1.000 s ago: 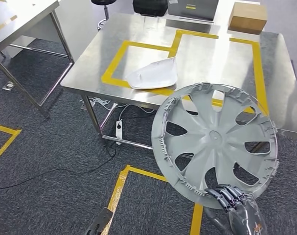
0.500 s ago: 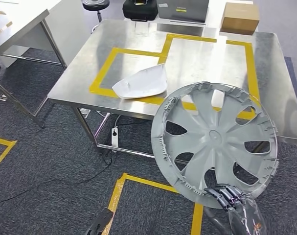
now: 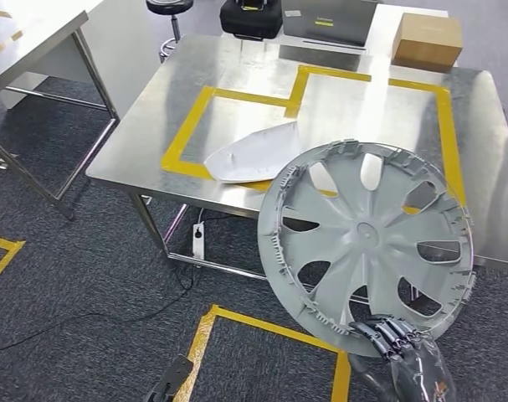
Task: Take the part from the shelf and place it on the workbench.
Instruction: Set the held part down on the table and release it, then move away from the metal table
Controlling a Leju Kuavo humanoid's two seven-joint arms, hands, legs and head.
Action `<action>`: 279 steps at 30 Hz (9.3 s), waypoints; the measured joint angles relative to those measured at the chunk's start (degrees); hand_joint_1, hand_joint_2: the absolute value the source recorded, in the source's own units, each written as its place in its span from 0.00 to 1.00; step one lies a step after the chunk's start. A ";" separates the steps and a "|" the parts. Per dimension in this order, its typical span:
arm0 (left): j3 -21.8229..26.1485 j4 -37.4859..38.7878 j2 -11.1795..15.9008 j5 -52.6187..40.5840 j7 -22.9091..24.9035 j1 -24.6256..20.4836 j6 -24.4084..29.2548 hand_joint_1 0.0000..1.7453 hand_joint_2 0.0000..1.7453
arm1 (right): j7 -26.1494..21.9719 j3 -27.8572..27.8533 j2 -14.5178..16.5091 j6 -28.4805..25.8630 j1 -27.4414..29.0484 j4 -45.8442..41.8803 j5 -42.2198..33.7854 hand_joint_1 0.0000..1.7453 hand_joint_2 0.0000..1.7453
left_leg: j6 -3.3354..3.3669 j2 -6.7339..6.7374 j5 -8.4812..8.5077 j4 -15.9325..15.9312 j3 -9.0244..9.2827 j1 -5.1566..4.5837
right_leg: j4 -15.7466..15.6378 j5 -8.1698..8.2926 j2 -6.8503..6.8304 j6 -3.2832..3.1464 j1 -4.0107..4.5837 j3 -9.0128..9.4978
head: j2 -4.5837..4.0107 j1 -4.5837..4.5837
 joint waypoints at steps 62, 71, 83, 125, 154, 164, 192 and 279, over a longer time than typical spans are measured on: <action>-5.06 -0.64 0.14 -14.52 2.05 -3.74 -6.85 0.00 1.00 | -16.63 -1.95 18.90 24.08 -62.03 61.26 -19.19 1.00 1.00 | -0.93 -0.24 3.45 2.05 -6.23 0.57 | -0.44 1.38 0.03 -0.61 0.27 -0.44 | 0.00 -0.01; -4.97 -0.66 0.01 -15.52 2.35 -3.86 -7.41 0.00 1.00 | -8.40 -1.86 23.28 25.04 -72.64 74.48 -15.91 1.00 1.00 | -3.54 0.00 -1.95 13.49 -12.09 0.78 | -4.29 1.63 0.10 -2.89 0.02 1.35 | 0.00 -0.73; -3.51 -0.66 -0.06 -15.57 2.99 -3.58 -6.33 0.00 0.75 | -2.92 -0.87 22.99 24.97 -77.23 81.60 -11.26 0.00 0.00 | -1.18 0.10 4.95 1.11 -7.30 0.56 | -4.54 0.60 0.33 -1.48 0.39 1.72 | 0.00 -0.77; 6.67 -0.68 0.76 -11.64 1.17 0.09 -1.56 0.00 0.00 | -27.08 -25.93 24.21 20.81 -27.77 20.67 -53.53 0.00 0.00 | -1.16 0.23 7.07 0.70 -7.53 0.23 | -6.67 -2.91 -0.12 -0.66 0.85 10.82 | 0.00 -0.61; 16.05 -0.57 1.35 -4.30 -6.55 4.67 -0.55 0.00 0.00 | -27.40 -48.72 37.53 25.81 -10.48 69.17 -52.64 0.00 0.00 | -0.58 0.88 5.32 -0.90 -5.04 0.16 | 2.64 -2.39 -0.09 -0.72 0.97 7.17 | 0.00 -0.44; 16.53 -0.50 1.36 -5.26 -6.48 4.88 -0.46 0.00 0.00 | -20.17 -51.19 37.60 22.27 -15.22 84.73 -47.60 0.00 0.00 | -2.30 1.06 6.65 1.14 -7.33 0.19 | -8.96 -4.77 -0.12 -2.83 1.37 13.95 | 0.00 -0.61; 14.88 -0.33 1.06 -9.79 -2.18 4.18 -0.88 0.00 0.00 | -3.51 -38.53 37.67 29.85 -20.02 98.27 -31.31 0.00 0.00 | -2.64 -4.07 2.23 2.09 -3.84 0.30 | -6.32 -1.22 2.39 -3.14 0.34 8.21 | 0.00 -1.08; 14.00 -0.31 1.22 -10.86 -1.99 4.22 0.80 0.00 0.00 | -4.20 -34.41 36.82 34.46 -20.43 98.88 -27.64 0.00 0.00 | -1.49 -5.64 2.14 1.76 -3.47 0.56 | -3.64 -0.70 4.34 -1.25 -0.10 4.72 | 0.00 -1.14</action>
